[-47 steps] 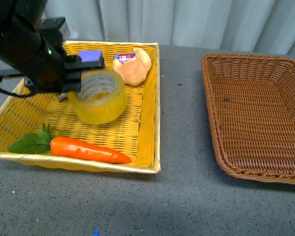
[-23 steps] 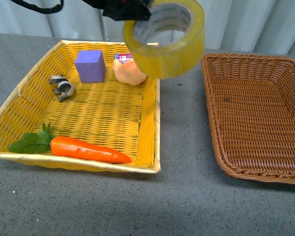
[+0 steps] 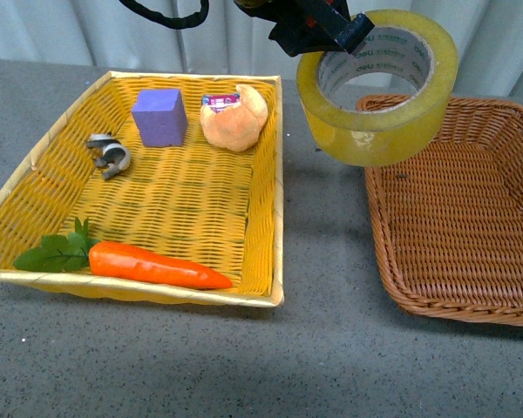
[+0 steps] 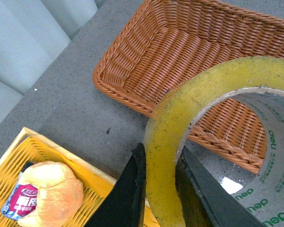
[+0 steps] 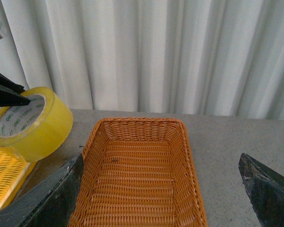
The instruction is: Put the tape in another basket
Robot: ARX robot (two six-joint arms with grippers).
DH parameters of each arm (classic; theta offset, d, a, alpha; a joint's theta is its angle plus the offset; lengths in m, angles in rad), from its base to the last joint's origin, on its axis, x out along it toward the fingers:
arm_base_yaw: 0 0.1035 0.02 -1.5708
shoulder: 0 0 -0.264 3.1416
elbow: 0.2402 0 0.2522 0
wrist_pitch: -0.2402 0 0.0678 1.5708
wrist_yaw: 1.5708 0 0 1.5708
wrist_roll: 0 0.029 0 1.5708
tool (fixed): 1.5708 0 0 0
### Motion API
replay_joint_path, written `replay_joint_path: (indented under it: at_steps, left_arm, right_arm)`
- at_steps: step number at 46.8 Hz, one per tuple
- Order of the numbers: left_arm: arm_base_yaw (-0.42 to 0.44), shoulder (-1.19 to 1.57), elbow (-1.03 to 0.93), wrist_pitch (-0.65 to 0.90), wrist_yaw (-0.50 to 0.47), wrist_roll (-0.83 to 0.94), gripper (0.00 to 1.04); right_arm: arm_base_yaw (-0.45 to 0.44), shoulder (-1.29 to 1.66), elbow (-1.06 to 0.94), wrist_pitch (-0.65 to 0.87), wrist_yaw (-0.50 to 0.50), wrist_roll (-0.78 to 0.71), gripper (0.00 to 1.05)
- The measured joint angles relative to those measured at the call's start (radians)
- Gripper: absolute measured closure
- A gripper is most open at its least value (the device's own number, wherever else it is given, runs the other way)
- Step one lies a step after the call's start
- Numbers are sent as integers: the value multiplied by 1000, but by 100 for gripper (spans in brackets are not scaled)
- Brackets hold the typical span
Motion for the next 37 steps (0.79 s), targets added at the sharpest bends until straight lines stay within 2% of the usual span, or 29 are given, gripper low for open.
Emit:
replay_joint_path:
  at_steps: [4,5,6,9,12,17,26,32,37]
  left_arm:
    - [3,0,0,0,0,2,90]
    - [3,0,0,0,0,2,90]
    - [5,0,0,0,0,3,90]
    - [5,0,0,0,-4,4,90]
    - [5,0,0,0,0,6,90]
    - [2,0,0,0,0,6,90]
    - [3,0,0,1,-1,6,90]
    - [2,0,0,1,-1,6,90]
    - [0,0,0,1,1,7,90]
  right_arm:
    - [-7,6,2,-9,-24,-8,9]
    - [-24,22,15,-42,-82,-37,9]
    - [-60,69,41,-98,-182,-76,9]
    - [-122,209,89,-118,-355,-171,9]
    - [-157,333,135,-86,-446,-212,9]
    - [-189,587,285,-85,-543,-281,9]
    - [-173,1079,650,-206,-547,-363,9]
    - [-84,1345,872,-304,-538,-408,9]
    - [-39,1425,954,-322,-518,-407,9]
